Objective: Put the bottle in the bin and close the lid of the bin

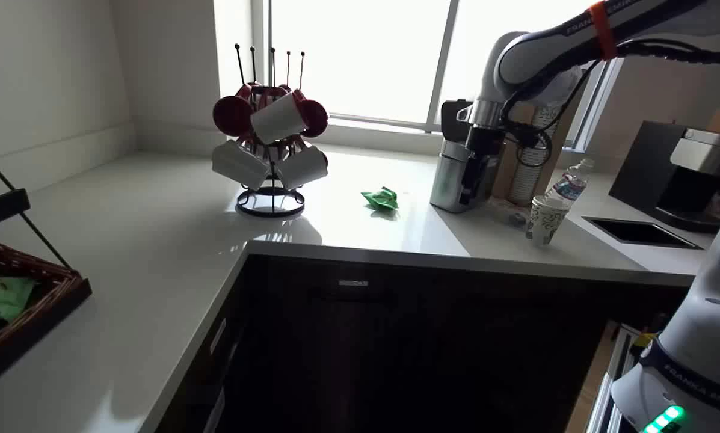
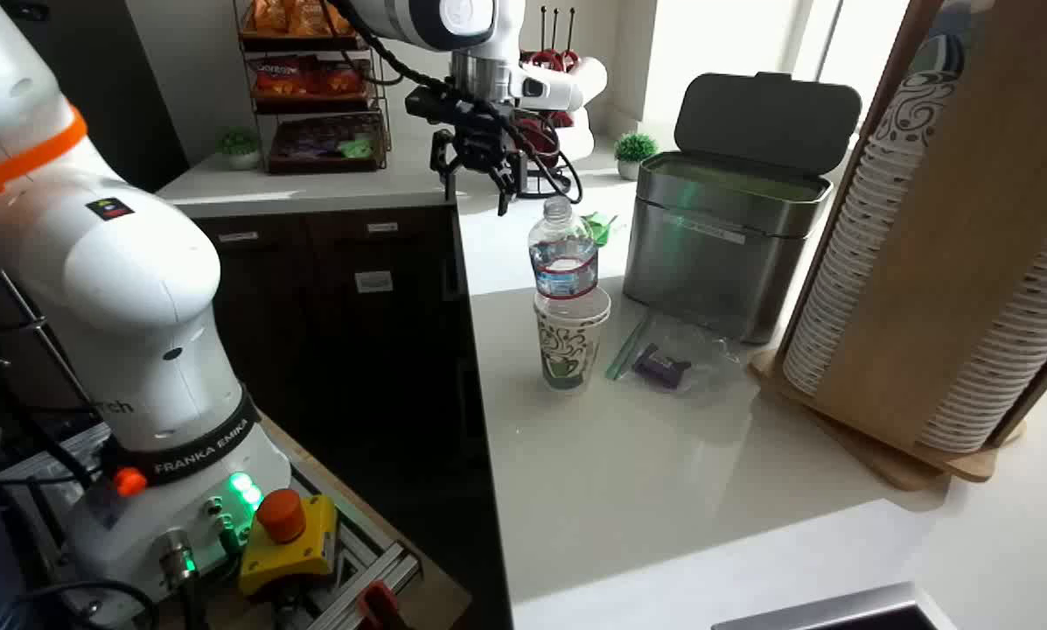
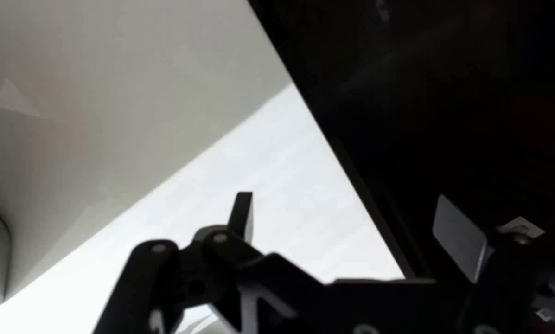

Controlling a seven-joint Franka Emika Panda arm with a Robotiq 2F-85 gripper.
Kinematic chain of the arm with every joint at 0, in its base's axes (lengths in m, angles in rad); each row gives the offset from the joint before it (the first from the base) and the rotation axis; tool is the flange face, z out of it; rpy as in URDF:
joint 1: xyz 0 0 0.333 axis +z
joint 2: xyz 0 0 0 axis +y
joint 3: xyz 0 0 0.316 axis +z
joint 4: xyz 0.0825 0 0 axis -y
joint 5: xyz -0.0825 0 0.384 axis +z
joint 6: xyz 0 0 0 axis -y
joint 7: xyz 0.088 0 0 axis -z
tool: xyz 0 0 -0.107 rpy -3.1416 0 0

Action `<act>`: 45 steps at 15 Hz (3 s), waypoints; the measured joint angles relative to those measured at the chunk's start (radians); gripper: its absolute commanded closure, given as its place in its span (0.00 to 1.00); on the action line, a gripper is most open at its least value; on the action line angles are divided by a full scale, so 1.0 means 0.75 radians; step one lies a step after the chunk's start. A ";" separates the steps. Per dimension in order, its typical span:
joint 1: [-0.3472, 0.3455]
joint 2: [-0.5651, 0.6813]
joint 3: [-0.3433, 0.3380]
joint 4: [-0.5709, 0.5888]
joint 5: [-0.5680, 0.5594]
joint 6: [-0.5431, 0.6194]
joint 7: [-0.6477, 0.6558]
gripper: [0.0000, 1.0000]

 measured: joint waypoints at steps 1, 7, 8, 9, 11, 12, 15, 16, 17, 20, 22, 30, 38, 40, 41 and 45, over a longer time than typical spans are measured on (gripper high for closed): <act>0.000 0.000 0.000 0.000 0.000 0.000 0.000 0.00; 0.000 0.000 0.000 0.000 0.000 0.000 0.000 0.00; 0.000 0.000 0.000 0.000 0.000 0.000 0.000 0.00; 0.000 0.000 0.000 0.000 0.000 0.000 0.000 0.00; 0.000 0.000 0.000 0.000 0.000 0.000 0.000 0.00; 0.000 0.000 0.000 0.000 0.000 0.000 0.000 0.00; -0.003 0.000 0.003 0.000 0.000 0.000 0.000 0.00; -0.011 -0.001 0.008 0.002 -0.002 0.000 0.006 0.00; -0.022 -0.004 0.009 0.006 -0.008 0.000 0.021 0.00; -0.105 -0.046 -0.010 0.018 -0.015 0.000 0.104 0.00; -0.174 -0.099 -0.048 0.020 -0.015 0.000 0.136 0.00; -0.402 -0.293 -0.159 0.053 -0.015 0.037 0.337 0.00; -0.546 -0.294 -0.199 0.089 -0.054 0.105 0.515 0.00; -0.546 -0.293 -0.198 0.089 -0.054 0.105 0.521 0.00; -0.546 -0.293 -0.197 0.089 -0.054 0.105 0.523 0.00; -0.545 -0.271 -0.227 0.092 -0.036 0.101 0.523 0.00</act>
